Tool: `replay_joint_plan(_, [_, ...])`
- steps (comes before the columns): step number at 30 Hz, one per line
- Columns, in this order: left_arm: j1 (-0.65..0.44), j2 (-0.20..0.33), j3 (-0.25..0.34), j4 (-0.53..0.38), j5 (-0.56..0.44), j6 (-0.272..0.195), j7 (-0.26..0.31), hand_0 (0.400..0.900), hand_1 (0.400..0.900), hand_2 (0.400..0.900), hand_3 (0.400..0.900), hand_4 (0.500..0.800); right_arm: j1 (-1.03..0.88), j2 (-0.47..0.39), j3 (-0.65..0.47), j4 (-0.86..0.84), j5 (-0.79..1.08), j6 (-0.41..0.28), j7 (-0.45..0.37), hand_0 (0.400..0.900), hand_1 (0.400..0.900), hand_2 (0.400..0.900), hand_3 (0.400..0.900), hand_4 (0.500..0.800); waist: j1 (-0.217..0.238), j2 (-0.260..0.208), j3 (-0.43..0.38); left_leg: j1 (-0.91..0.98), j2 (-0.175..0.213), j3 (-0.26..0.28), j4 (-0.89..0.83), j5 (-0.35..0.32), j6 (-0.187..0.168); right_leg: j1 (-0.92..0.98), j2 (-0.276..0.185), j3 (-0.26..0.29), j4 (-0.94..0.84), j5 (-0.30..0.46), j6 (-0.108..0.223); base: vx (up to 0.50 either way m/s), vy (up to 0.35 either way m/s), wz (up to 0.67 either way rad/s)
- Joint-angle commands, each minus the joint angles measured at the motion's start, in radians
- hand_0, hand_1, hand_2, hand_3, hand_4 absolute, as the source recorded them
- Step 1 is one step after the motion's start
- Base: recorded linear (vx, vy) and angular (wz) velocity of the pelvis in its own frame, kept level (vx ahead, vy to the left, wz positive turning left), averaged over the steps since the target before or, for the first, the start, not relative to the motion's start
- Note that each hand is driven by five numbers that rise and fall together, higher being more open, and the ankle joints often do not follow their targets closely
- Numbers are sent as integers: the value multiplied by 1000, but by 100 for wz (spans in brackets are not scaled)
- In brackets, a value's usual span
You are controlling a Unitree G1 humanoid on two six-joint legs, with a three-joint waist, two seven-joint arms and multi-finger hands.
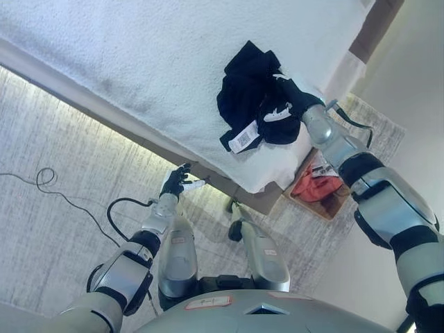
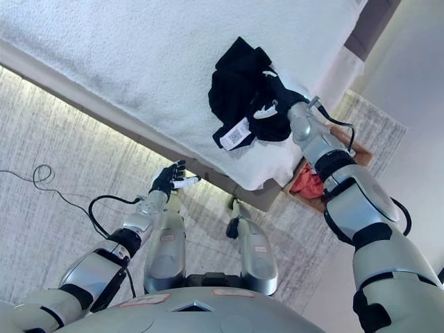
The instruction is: Put the clothes on the bed into the basket.
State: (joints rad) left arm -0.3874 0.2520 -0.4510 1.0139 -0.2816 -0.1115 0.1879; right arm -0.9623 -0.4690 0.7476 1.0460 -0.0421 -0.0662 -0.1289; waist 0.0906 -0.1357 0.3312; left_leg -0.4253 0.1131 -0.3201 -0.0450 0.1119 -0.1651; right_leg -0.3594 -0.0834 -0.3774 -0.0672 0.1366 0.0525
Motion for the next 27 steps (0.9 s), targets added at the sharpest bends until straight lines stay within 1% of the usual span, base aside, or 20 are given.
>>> replay_joint_plan(1, [-37, 3, -50, -2, -22, -43, 9, 900, 900, 900, 900, 800, -156, -14, -10, 43, 52, -29, -49, 429, 429, 429, 429, 518, 35, -13, 16, 24, -10, 66, -42, 12, 37, -56, -82, 100, 55, 31, 95, -43, 25, 14])
replay_joint_plan(2, [-39, 0, -53, 2, -22, -43, 10, 900, 900, 900, 900, 800, -160, -14, -12, 47, 56, -28, -49, 400, 400, 400, 400, 500, 36, -11, 15, 17, -12, 64, -42, 15, 35, -57, -83, 96, 51, 32, 96, -35, 24, 13])
replay_joint_plan(5, [-38, -4, -53, 10, -23, -43, 13, 900, 900, 900, 900, 800, -168, 0, -30, 74, 73, -23, -55, 400, 400, 400, 400, 500, 38, -6, 5, -2, -24, 50, -42, 21, 32, -57, -86, 85, 40, 36, 98, -10, 15, 15])
replay_joint_plan(11, [-44, -4, -66, 18, -18, -46, 24, 900, 900, 900, 900, 800, -164, 21, -55, 77, 98, -24, -74, 400, 400, 400, 400, 500, 32, -1, 2, -17, -40, 39, -42, 27, 29, -53, -92, 73, 35, 42, 99, -23, 18, 7])
replay_joint_plan(20, [-36, -13, -72, 16, -24, -51, 33, 900, 900, 900, 900, 800, -164, 40, -112, 108, 143, -30, -114, 400, 400, 400, 400, 500, 25, 12, -11, -21, -54, 48, -42, 30, 30, -35, -100, 69, 10, 59, 108, -4, 3, 1])
replay_joint_plan(24, [-22, -13, -59, 16, -24, -50, 35, 900, 900, 900, 900, 800, -138, 34, -144, 97, 158, -32, -132, 400, 400, 400, 400, 500, 19, 20, -27, -6, -57, 58, -42, 26, 33, -14, -102, 76, -5, 63, 111, 3, 11, -2])
replay_joint_plan(27, [-1, -8, -37, 11, -15, -49, 38, 900, 900, 900, 900, 800, -82, 19, -178, 35, 166, -39, -150, 400, 400, 400, 400, 500, 5, 19, -48, 21, -59, 72, -42, 15, 40, 10, -106, 88, -12, 63, 113, 26, 27, -15])
